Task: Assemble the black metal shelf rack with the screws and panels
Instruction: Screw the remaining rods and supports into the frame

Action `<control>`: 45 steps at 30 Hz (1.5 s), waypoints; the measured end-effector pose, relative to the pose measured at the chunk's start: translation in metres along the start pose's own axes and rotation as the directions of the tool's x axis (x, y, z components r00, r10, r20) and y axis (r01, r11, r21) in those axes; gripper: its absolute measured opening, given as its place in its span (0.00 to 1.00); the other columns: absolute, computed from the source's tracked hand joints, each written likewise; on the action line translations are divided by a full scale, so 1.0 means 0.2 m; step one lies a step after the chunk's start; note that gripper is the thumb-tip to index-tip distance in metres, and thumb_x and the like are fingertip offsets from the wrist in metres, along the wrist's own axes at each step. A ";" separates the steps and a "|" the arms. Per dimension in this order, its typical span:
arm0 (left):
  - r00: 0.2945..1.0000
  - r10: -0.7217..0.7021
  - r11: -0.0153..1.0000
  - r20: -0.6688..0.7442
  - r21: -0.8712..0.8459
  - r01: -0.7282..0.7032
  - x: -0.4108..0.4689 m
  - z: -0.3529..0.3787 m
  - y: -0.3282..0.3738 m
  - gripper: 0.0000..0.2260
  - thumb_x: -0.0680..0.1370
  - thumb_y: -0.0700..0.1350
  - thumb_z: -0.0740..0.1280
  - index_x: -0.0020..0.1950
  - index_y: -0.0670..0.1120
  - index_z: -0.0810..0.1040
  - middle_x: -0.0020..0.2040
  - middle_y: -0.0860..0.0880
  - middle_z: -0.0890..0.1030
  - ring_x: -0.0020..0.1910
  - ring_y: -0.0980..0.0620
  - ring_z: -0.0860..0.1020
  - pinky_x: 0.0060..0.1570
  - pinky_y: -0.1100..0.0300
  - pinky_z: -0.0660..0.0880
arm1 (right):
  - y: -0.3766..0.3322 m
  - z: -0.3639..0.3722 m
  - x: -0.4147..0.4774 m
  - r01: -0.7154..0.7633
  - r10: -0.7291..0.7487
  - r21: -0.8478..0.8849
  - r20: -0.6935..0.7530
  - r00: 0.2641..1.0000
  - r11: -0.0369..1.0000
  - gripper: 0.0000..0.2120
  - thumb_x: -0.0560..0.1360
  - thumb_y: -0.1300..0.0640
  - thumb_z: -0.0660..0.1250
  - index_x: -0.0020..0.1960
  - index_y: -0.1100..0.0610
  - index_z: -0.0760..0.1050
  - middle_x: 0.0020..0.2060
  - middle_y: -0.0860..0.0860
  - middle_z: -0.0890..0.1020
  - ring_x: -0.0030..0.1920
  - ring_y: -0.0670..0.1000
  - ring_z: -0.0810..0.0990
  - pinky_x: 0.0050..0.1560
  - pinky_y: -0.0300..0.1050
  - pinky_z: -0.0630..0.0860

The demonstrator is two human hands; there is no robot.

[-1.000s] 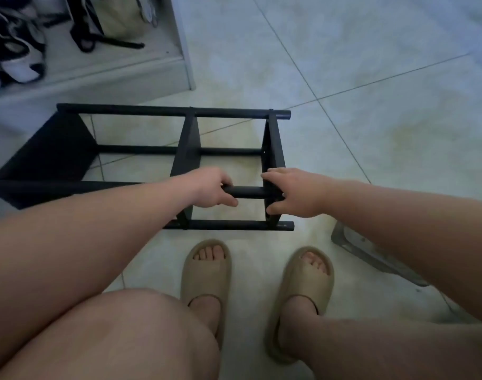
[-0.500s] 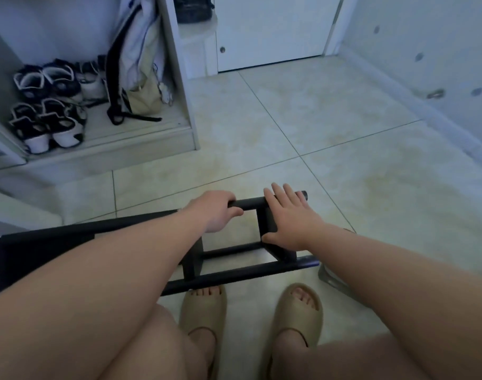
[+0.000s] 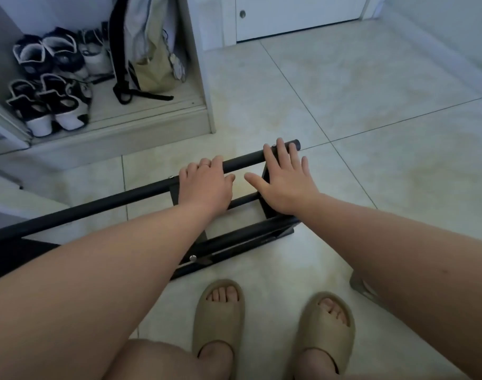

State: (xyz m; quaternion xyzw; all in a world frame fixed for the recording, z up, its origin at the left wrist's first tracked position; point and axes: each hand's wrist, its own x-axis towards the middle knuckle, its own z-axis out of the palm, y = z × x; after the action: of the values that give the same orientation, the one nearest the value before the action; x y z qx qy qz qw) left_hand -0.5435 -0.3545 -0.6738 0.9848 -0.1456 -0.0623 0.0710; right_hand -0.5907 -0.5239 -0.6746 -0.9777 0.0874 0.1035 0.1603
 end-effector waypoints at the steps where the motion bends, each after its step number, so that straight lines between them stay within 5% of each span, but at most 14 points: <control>1: 1.000 -0.002 1.000 0.019 0.009 0.001 0.02 0.02 -0.01 0.24 0.83 0.59 0.53 0.75 0.48 0.64 0.70 0.43 0.72 0.69 0.40 0.68 0.69 0.46 0.60 | 0.00 0.02 0.03 -0.017 0.017 0.008 0.017 1.000 1.000 0.42 0.78 0.27 0.45 0.83 0.49 0.40 0.82 0.51 0.37 0.81 0.56 0.34 0.79 0.59 0.37; 9: 0.989 -0.016 1.000 0.148 0.029 0.011 -0.01 0.02 -0.01 0.35 0.81 0.66 0.50 0.82 0.48 0.45 0.82 0.45 0.50 0.80 0.42 0.48 0.77 0.42 0.45 | 0.03 0.01 -0.01 0.003 -0.002 -0.031 0.050 0.999 1.000 0.43 0.77 0.25 0.43 0.83 0.48 0.41 0.82 0.50 0.38 0.81 0.55 0.35 0.79 0.60 0.37; 14: 0.953 0.009 1.000 0.303 0.016 -0.014 -0.17 -0.09 0.09 0.36 0.80 0.68 0.49 0.82 0.50 0.44 0.82 0.45 0.43 0.81 0.42 0.43 0.78 0.42 0.46 | 0.12 -0.11 -0.25 0.019 -0.013 -0.098 0.068 0.998 0.995 0.46 0.71 0.24 0.38 0.83 0.46 0.38 0.82 0.48 0.37 0.81 0.54 0.34 0.79 0.60 0.36; 27: 0.883 0.265 0.963 0.389 -0.062 -0.261 -0.63 -0.23 0.69 0.36 0.79 0.70 0.49 0.82 0.55 0.47 0.83 0.49 0.46 0.81 0.45 0.43 0.77 0.42 0.49 | 0.62 -0.36 -1.05 -0.209 0.226 -0.190 0.070 0.972 0.959 0.41 0.79 0.28 0.45 0.83 0.47 0.35 0.81 0.47 0.34 0.80 0.54 0.31 0.79 0.62 0.35; 32: 0.811 0.427 0.885 0.400 -0.001 -0.466 -0.63 -0.13 0.93 0.35 0.80 0.68 0.48 0.82 0.53 0.46 0.82 0.47 0.45 0.81 0.44 0.44 0.78 0.43 0.50 | 0.85 -0.35 -1.14 -0.314 0.331 -0.121 0.165 0.929 0.942 0.39 0.81 0.30 0.48 0.83 0.47 0.36 0.82 0.48 0.35 0.81 0.55 0.32 0.79 0.62 0.37; 42: 0.620 0.474 0.822 0.624 -0.063 -0.566 -0.46 0.44 1.28 0.33 0.82 0.63 0.55 0.81 0.48 0.52 0.80 0.45 0.57 0.78 0.41 0.57 0.73 0.40 0.61 | 1.34 0.00 -0.92 -0.402 0.453 -0.211 0.453 0.767 0.891 0.33 0.85 0.38 0.50 0.84 0.49 0.44 0.83 0.51 0.47 0.82 0.59 0.43 0.79 0.63 0.49; 45: 0.628 0.448 0.867 0.636 -0.136 -0.480 -0.42 0.62 1.31 0.31 0.82 0.59 0.58 0.79 0.46 0.54 0.77 0.42 0.62 0.75 0.39 0.63 0.70 0.41 0.65 | 1.44 0.14 -0.81 -0.347 0.393 -0.189 0.530 0.751 0.919 0.28 0.87 0.47 0.54 0.84 0.48 0.48 0.82 0.55 0.54 0.81 0.60 0.55 0.78 0.55 0.58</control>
State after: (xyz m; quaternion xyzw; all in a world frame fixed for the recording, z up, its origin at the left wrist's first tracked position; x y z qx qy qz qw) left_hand -0.7146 -0.5935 -0.7462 0.8308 -0.4107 -0.3755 0.0068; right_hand -0.8111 -0.7605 -0.7489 -0.8729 0.2244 0.4172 0.1165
